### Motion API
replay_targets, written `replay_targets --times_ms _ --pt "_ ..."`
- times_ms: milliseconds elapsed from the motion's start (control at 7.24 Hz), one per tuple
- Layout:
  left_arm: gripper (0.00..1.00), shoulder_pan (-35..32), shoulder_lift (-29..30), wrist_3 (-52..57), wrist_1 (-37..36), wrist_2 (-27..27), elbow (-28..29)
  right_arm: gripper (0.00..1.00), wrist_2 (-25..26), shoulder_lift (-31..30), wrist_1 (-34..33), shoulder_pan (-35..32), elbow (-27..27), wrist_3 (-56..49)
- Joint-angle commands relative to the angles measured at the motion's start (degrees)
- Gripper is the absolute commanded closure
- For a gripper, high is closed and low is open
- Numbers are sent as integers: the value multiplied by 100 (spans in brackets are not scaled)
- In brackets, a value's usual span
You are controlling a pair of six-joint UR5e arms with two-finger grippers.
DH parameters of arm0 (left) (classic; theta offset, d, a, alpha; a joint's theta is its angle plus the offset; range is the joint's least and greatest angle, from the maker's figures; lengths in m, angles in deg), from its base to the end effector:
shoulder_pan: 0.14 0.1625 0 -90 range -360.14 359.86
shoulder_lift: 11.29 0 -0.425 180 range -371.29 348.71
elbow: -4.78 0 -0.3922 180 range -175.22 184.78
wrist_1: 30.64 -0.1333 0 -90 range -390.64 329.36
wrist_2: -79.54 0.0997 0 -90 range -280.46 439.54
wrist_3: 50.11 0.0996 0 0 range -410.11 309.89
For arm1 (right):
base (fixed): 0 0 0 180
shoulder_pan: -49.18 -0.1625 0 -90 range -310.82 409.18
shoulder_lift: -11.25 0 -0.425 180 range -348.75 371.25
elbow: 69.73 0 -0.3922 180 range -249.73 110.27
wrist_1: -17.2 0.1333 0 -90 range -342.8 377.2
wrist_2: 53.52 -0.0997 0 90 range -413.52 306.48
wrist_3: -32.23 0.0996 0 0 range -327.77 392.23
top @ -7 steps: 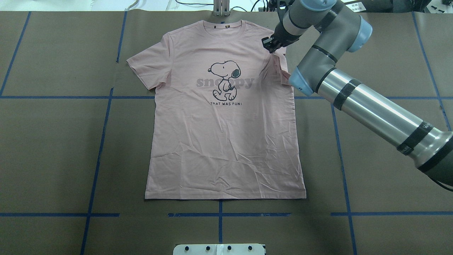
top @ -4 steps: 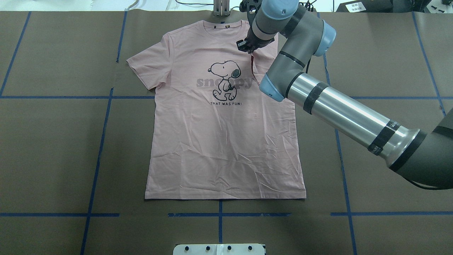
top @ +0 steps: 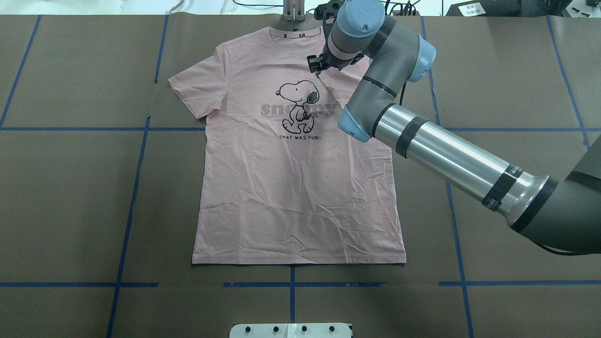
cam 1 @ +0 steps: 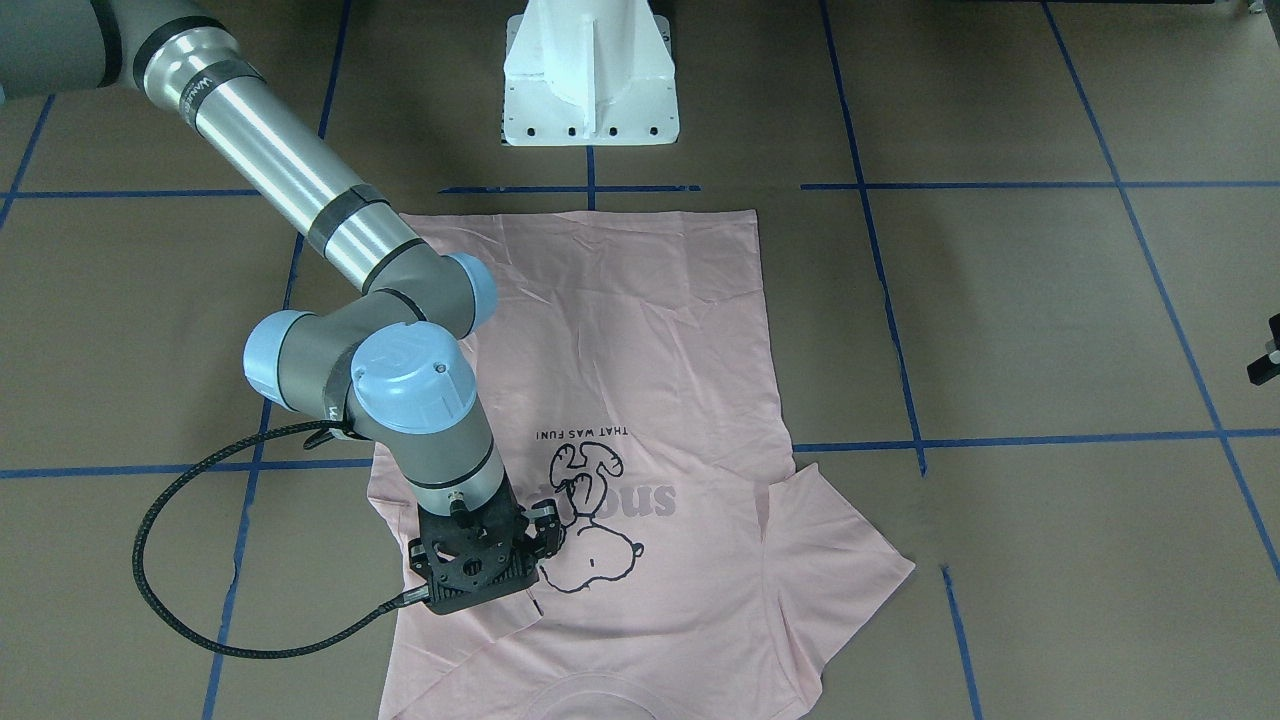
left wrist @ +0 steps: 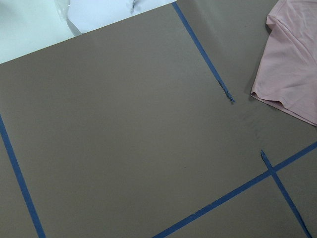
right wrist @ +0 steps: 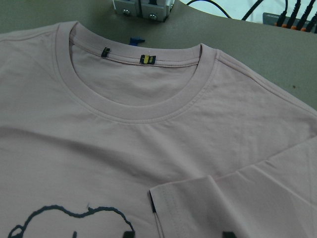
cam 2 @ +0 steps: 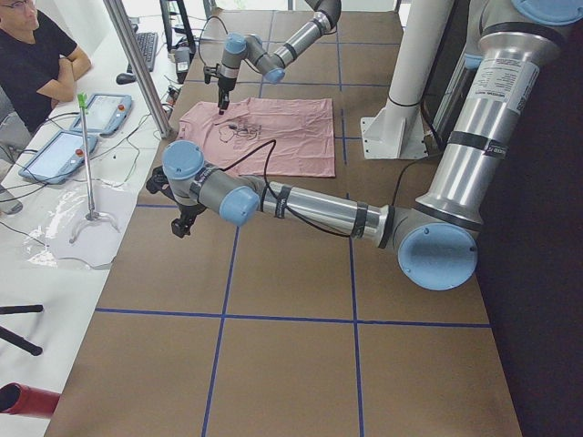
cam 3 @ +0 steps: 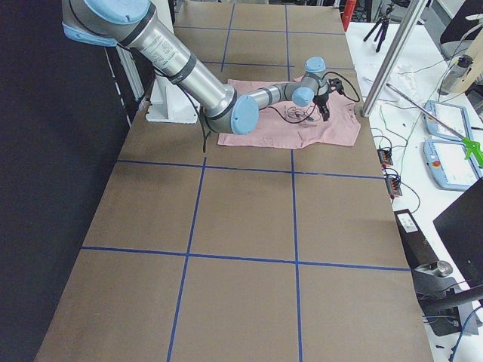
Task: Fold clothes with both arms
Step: 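Fold the grasped sleeve inward over the shirt body with the right gripper, then release the sleeve and raise the right gripper while the left arm approaches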
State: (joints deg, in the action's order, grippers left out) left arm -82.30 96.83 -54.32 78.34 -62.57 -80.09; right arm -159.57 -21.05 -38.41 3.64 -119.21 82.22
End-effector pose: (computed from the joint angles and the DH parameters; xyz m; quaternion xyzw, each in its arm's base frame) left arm 0.0319 -0.6329 0.4774 0.2017 0.4459 0.1483 0.8594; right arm -0.5345 -0.6957 0.2551 0.2003 -0.4015 -0.0176 0.8935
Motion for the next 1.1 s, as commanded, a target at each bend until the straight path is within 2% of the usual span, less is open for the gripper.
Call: replay_targets --times_ms 0,138,276,414,552,690,828,966 --pt "0 696 392 -2210 488 662 -55 0 -624 -485 -1196 -191 -1100 573" --pt "0 1206 420 -3276 1067 1215 -73 0 -1289 -549 -2102 -427 -1587 504" --pt "0 1777 499 -4270 1516 1734 -12 0 -1940 -958 -2633 -812 -2270 503" --pt "0 2391 682 -5037 1573 2592 58 0 -1963 -1485 -2900 -1008 -2869 494" --pt "0 2885 815 -5463 1661 3262 172 0 -2085 -1820 -2998 -1245 -3232 468" --pt "0 3151 1060 -5493 1818 3512 530 0 -2322 -2276 -3008 -1473 -3635 -254" --pt "0 3197 1410 -5493 2116 3776 1229 0 -2472 -2646 -3008 -1684 -3953 -897" --pt "8 3206 1744 -5493 2362 4022 1880 0 -2595 -2720 -2990 -1695 -4043 -947"
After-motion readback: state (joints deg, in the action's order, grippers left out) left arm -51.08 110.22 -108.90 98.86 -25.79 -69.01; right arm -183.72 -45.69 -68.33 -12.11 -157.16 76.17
